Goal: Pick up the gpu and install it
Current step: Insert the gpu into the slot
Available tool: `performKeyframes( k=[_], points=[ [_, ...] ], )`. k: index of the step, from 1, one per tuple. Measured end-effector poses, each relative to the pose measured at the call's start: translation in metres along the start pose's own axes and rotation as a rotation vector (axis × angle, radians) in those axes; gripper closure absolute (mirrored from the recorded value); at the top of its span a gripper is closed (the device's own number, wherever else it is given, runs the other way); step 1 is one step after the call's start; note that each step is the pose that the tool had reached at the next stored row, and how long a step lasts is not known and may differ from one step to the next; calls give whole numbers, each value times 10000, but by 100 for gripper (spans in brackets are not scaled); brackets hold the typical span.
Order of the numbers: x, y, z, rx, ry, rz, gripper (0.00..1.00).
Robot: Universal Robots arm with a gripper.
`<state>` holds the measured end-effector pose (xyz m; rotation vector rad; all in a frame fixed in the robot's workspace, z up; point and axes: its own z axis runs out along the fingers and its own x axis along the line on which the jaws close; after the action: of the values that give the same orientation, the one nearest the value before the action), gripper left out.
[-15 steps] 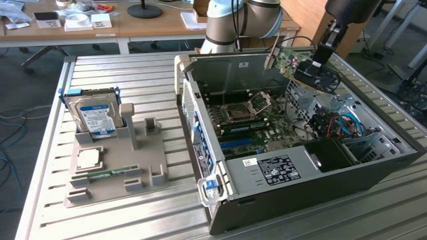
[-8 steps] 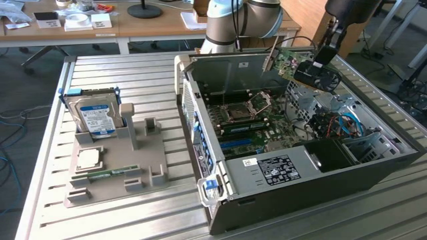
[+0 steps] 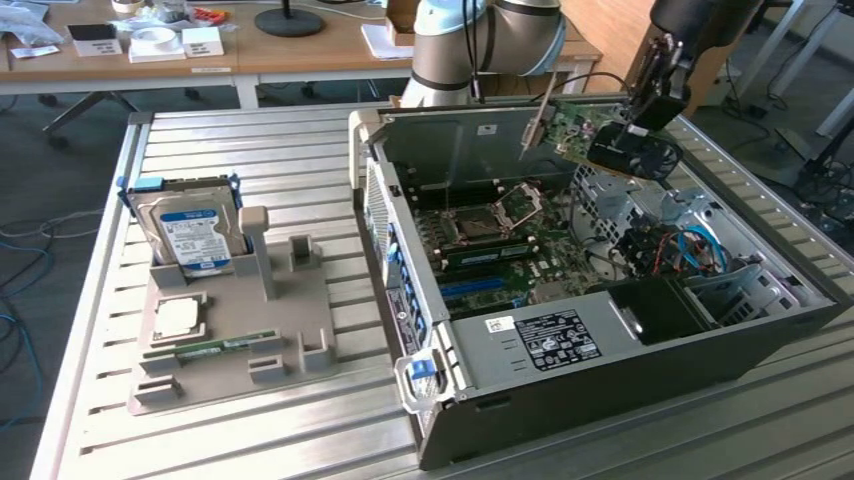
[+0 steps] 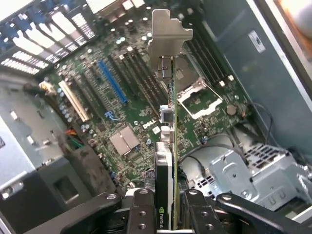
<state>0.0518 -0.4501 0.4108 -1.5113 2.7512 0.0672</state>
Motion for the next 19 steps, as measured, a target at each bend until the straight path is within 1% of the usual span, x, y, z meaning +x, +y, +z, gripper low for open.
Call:
performKeyframes(
  k=[19],
  points=[
    [0,0,1,-77,126,-3457,73]
  ],
)
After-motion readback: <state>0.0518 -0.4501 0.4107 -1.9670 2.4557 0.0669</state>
